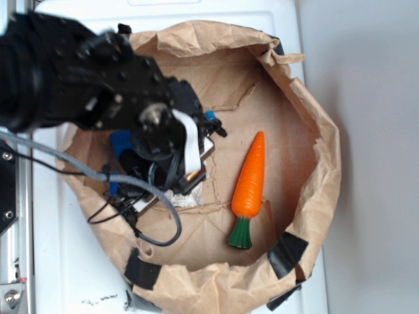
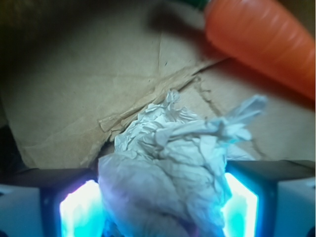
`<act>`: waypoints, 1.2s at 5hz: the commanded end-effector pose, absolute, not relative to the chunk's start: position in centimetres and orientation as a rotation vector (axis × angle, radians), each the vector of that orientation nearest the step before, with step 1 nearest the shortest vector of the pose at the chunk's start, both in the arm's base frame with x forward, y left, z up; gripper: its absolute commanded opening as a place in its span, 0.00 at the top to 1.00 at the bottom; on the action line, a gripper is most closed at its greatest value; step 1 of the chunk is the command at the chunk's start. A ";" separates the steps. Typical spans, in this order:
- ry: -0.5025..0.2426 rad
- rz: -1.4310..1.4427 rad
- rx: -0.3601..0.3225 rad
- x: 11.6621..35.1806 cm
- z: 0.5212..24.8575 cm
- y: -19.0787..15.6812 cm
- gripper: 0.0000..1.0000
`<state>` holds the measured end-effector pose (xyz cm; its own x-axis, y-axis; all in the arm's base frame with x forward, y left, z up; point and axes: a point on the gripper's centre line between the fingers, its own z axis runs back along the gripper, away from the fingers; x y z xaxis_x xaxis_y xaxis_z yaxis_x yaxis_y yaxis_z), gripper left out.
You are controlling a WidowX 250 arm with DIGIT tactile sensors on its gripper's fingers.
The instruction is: Grab the white paper.
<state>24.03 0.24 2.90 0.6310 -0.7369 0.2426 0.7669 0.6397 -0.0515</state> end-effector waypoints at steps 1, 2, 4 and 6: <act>-0.241 -0.825 -0.187 24.8 6.1 -0.5 1.00; -0.320 -0.652 -0.214 25.1 11.0 1.1 1.00; -0.353 -0.220 -0.117 24.1 16.8 2.1 1.00; -0.276 -0.241 -0.093 23.9 18.4 1.9 1.00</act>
